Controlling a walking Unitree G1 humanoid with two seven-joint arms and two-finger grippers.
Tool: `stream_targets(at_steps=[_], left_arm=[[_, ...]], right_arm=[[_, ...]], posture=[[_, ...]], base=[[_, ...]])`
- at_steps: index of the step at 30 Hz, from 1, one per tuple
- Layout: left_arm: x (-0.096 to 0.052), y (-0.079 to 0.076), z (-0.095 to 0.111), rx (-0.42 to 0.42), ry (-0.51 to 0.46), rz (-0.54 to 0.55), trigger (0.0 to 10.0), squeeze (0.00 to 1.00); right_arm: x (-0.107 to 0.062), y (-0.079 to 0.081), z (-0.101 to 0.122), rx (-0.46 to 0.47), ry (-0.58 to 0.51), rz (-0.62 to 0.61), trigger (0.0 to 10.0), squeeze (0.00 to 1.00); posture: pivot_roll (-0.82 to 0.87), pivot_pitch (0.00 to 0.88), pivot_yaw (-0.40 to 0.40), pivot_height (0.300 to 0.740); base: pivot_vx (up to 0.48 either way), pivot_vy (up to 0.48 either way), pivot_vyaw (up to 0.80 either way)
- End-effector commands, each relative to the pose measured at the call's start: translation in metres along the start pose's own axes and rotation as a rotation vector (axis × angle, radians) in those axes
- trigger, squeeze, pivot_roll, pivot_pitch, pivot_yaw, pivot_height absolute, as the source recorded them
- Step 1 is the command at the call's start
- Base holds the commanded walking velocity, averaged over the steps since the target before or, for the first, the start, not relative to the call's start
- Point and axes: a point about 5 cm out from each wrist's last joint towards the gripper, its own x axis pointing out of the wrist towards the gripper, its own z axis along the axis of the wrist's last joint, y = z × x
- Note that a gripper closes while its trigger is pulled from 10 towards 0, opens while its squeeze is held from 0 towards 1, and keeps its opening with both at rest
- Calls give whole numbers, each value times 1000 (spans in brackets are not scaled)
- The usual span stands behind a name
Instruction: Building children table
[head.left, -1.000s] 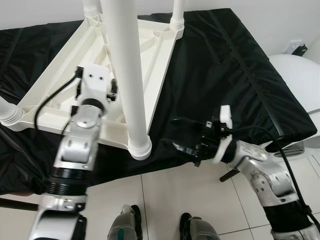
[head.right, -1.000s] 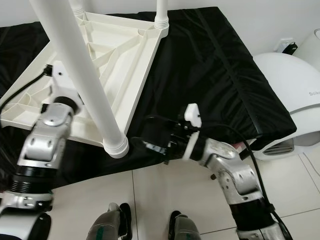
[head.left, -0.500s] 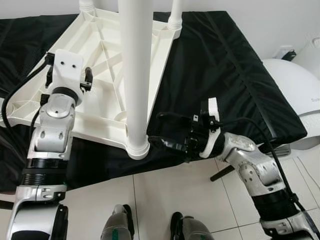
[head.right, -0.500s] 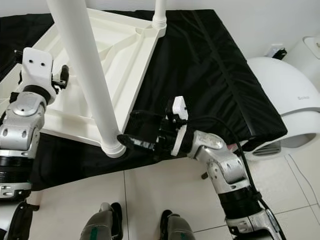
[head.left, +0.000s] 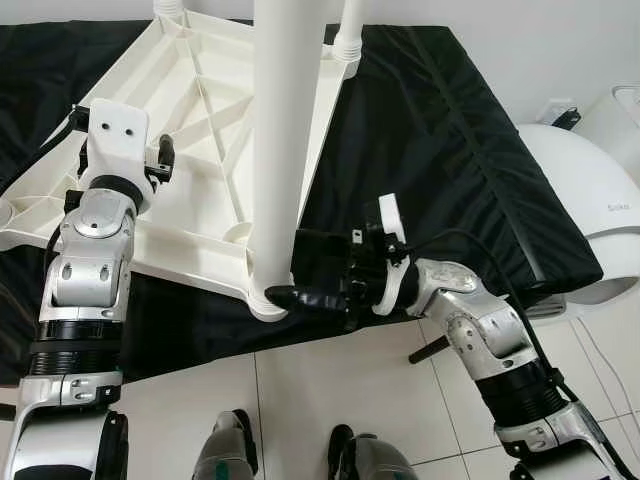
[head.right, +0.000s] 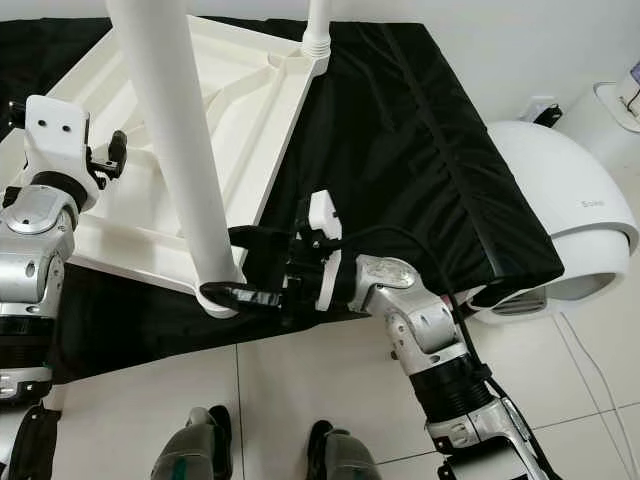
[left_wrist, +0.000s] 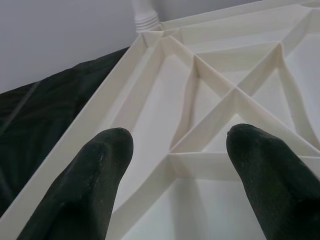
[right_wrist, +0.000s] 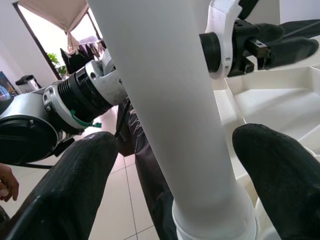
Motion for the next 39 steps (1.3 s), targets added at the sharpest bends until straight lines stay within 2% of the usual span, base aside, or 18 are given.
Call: stream_targets(at_steps=[1,7,9,11,15,17,20,23,24,26,28,29,32,33,34,35,37,39], left_arm=[[-3,-5,-1,2,-5,-30,10000,0],[-7,-7,1,7,-11,-45,10000,0],[-11,-7,0,4,-11,-43,10000,0],[-11,-7,0,4,-11,-43,10000,0],[-14,-9,-3,1,0,-43,10000,0],[-16,-10,-6,-4,15,-44,10000,0],[-17,-11,-8,-3,20,-47,10000,0],[-16,-14,-10,1,29,-57,10000,0],[-16,-14,-10,1,29,-57,10000,0],[-15,-17,-9,4,27,-73,10000,0],[-15,-18,-9,6,26,-78,10000,0],[-14,-19,-9,1,27,-81,10000,0],[-14,-19,-9,-2,28,-81,10000,0],[-14,-18,-10,-10,29,-86,10000,0],[-14,-18,-10,-10,29,-86,10000,0],[-15,-17,-11,-19,34,-94,10000,0],[-15,-17,-12,-24,37,-99,10000,0],[-16,-18,-13,-35,40,-126,10000,0]], right_arm=[[1,1,-3,-11,19,18,10000,0],[8,-6,-2,-92,4,-69,10000,0],[8,-9,0,-123,-38,-174,10000,0],[8,-9,0,-123,-38,-174,10000,0],[4,-11,3,-149,-77,-308,10000,0],[0,-13,6,-167,-102,-416,10000,0],[-1,-13,7,-169,-115,-457,10000,0],[-8,-15,8,-186,-136,-587,10000,0],[-8,-15,8,-186,-136,-587,10000,0],[-19,-20,10,-202,-154,-706,10000,0],[-24,-22,11,-208,-157,-749,10000,0],[-33,-27,13,-221,-156,-806,10000,0],[-40,-30,14,-230,-154,-846,10000,0],[-51,-34,15,-261,-139,-903,10000,0],[-51,-34,15,-261,-139,-903,10000,0],[-60,-37,16,-275,-130,-953,10000,0],[-66,-38,16,-281,-125,-981,10000,0],[-79,-42,17,-319,-98,-1059,10000,0]], posture=[[88,248,-112,740],[97,246,-105,740],[101,241,-102,740],[101,241,-102,740],[89,238,-87,740],[83,237,-81,740],[77,235,-75,740],[67,230,-56,740],[67,230,-56,740],[62,226,-47,740],[62,226,-47,740],[53,221,-37,740],[52,220,-35,740],[45,214,-27,740],[45,214,-27,740],[42,209,-21,740],[42,209,-21,740],[43,202,-13,740]], base=[[0,0,0],[0,0,0],[0,0,0],[0,0,0],[0,0,0],[0,0,0],[0,0,0],[0,0,0],[0,0,0],[0,0,0],[0,0,0],[0,0,0],[0,0,0],[0,0,0],[0,0,0],[0,0,0],[0,0,0],[0,0,0]])
